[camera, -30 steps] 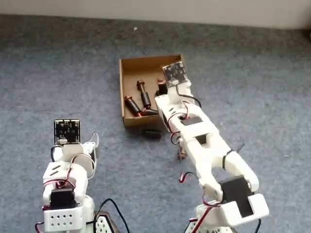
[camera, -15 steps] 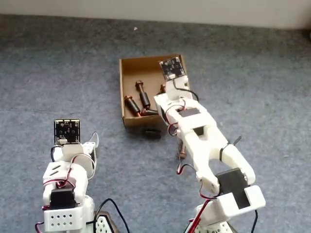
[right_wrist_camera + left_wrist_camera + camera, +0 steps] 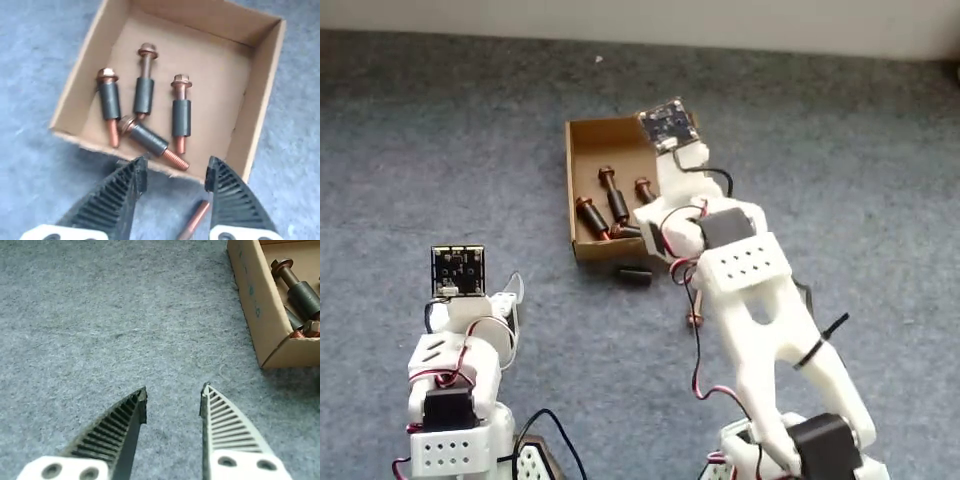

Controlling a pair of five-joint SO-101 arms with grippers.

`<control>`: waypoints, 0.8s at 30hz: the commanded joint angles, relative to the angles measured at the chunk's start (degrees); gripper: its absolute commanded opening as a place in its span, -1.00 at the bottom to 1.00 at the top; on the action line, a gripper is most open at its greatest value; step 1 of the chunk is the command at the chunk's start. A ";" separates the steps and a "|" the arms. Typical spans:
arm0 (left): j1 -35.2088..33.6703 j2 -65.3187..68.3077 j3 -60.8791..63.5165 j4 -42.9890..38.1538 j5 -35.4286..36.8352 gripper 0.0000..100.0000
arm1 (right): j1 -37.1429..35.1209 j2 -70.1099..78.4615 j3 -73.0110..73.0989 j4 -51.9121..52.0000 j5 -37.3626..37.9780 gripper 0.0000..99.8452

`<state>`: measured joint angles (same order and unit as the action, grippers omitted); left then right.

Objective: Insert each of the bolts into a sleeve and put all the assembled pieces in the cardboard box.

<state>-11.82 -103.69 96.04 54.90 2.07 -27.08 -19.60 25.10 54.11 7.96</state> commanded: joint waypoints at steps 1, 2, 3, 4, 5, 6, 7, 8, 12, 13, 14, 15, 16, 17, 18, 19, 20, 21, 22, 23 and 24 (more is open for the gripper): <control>-0.40 -0.22 1.10 -1.05 -0.79 -0.62 | -2.15 -4.18 -2.68 4.09 -0.18 -0.64; -0.40 -0.22 1.10 -1.05 -0.79 -0.62 | -2.68 -4.18 -2.59 5.05 0.09 -0.64; -0.40 -0.22 1.10 -1.05 -0.79 -0.62 | -3.30 -4.18 -2.42 6.11 1.41 -0.64; -0.40 -0.22 1.10 -1.05 -0.79 -0.62 | -4.00 -4.09 -2.24 7.34 3.25 -0.64; -0.40 -0.22 1.10 -1.05 -0.79 -0.62 | -4.79 -4.09 -1.54 8.40 5.19 -0.64; -0.40 -0.22 1.10 -1.05 -0.79 -0.62 | -5.67 -4.09 -0.75 9.19 6.95 -0.64; -0.40 -0.22 1.10 -1.05 -0.79 -0.62 | -6.55 -4.09 0.04 9.80 8.53 -0.64; -0.40 -0.22 1.10 -1.05 -0.79 -0.62 | -7.52 -4.09 0.92 10.33 9.76 -0.64; -0.40 -0.22 1.10 -1.05 -0.79 -0.62 | -9.01 -4.00 3.91 10.15 13.71 -0.64; -0.40 -0.22 1.10 -1.05 -0.79 -0.62 | -9.10 -4.00 4.26 10.07 14.77 -0.64; -0.40 -0.22 1.10 -1.05 -0.79 -0.62 | -9.19 -3.82 4.44 10.07 15.56 -0.64; -0.40 -0.22 1.10 -1.05 -0.79 -0.62 | -9.27 -3.12 4.44 10.07 16.26 -0.64; -0.40 -0.22 1.10 -1.05 -0.79 -0.62 | -9.27 -1.98 4.26 10.07 16.70 -0.64; -0.40 -0.22 1.10 -1.05 -0.79 -0.62 | -9.27 -0.22 4.18 10.07 16.70 -0.64; -0.40 -0.22 1.10 -1.05 -0.79 -0.62 | -9.27 1.98 4.18 10.07 16.70 -0.64; -0.40 -0.22 1.10 -1.05 -0.79 -0.62 | -9.27 4.53 4.09 10.15 16.70 -0.64; -0.40 -0.22 1.10 -1.05 -0.79 -0.62 | -9.27 6.73 3.30 9.98 17.14 -0.64; -0.40 -0.22 1.10 -1.05 -0.79 -0.62 | -9.54 9.27 1.54 9.98 18.55 -0.64; -0.40 -0.22 1.10 -1.05 -0.79 -0.62 | -10.15 11.74 0.04 10.33 20.13 -0.64; -0.40 -0.22 1.10 -1.05 -0.79 -0.62 | -10.68 13.85 -1.19 10.59 21.54 -0.64; -0.40 -0.22 1.10 -1.05 -0.79 -0.62 | -10.95 15.60 -2.24 10.59 22.42 -0.64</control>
<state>-11.82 -103.69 96.04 54.90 2.07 -36.75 -7.38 27.82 64.04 27.56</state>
